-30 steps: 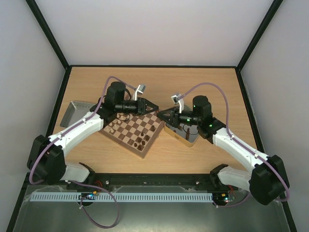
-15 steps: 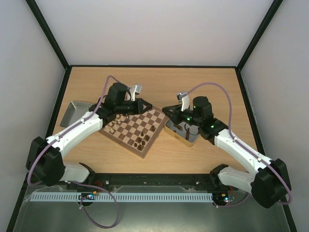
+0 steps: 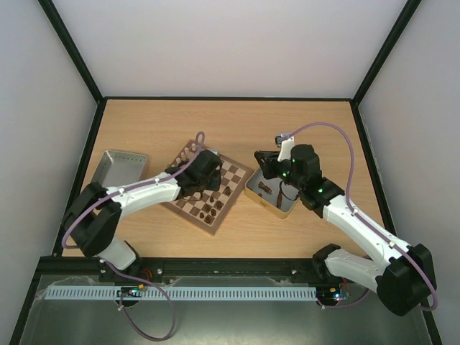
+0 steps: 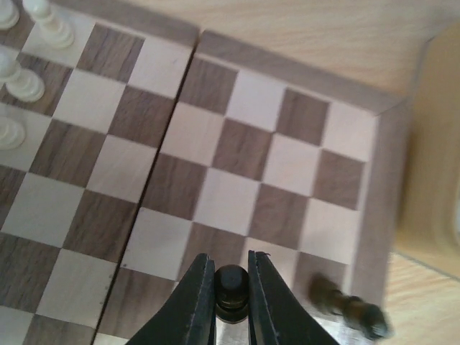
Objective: Set up the chess pieces on the board
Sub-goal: Place the chess piece on the chessboard, then move the chess piece to the chessboard, then place the chess piece on the chessboard.
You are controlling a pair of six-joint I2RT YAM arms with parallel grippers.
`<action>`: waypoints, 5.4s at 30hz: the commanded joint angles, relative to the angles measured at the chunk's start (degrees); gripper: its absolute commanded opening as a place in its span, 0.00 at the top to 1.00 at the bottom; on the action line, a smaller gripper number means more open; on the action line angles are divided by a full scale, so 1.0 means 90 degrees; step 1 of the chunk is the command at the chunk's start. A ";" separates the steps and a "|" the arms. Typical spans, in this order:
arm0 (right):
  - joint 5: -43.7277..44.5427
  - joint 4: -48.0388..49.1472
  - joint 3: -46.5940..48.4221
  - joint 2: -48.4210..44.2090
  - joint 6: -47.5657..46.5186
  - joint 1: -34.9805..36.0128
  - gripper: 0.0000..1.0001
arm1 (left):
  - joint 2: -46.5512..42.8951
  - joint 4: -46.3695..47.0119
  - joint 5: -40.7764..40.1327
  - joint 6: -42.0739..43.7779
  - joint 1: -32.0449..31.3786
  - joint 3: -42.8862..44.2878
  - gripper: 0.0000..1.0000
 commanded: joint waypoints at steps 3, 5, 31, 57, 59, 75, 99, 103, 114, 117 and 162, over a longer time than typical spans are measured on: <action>0.0183 -0.0076 -0.0053 -0.0020 0.0044 0.0027 0.85 | 0.0493 0.0232 -0.0805 0.0155 -0.0091 -0.0204 0.92; 0.0179 -0.0075 -0.0043 -0.0002 0.0034 0.0027 0.85 | 0.0630 0.0297 -0.0829 0.0146 -0.0096 -0.0240 0.92; 0.0100 -0.0087 -0.0071 -0.0053 0.0039 0.0027 0.85 | 0.0922 -0.1762 0.0414 0.0045 0.0278 0.1066 0.66; 0.0100 -0.0146 -0.0109 -0.0132 0.0049 0.0027 0.85 | 0.1697 -0.2166 0.0424 0.0307 0.0554 0.1689 0.76; 0.0102 -0.0138 -0.0121 -0.0137 0.0058 0.0027 0.85 | 0.1727 -0.2183 0.0435 0.0337 0.0554 0.1712 0.79; 0.0071 -0.0096 -0.0150 -0.0094 0.0087 0.0027 0.85 | 0.1356 -0.2568 0.0844 0.0620 0.0111 0.1630 0.91; 0.0032 -0.0008 -0.0167 -0.0073 0.0166 0.0027 0.85 | 0.1488 -0.2741 0.0757 0.0580 -0.0156 0.1647 0.78; 0.0001 -0.0013 -0.0145 -0.0087 0.0183 0.0027 0.85 | 0.1300 -0.2688 0.0734 0.0541 -0.0149 0.1710 0.64; -0.0287 0.0548 -0.0122 0.0027 0.1406 0.0027 0.85 | 0.0085 -0.1721 0.0804 -0.0029 0.0278 0.1780 0.49; -0.0123 0.0891 -0.0120 0.0166 0.2514 0.0027 0.85 | -0.0609 -0.0567 0.1167 -0.0291 0.0310 0.1217 0.44; -0.0961 0.2267 -0.0564 0.1064 0.9061 0.0290 0.86 | -0.0893 0.3185 0.2081 -0.0002 -0.0230 -0.0268 0.56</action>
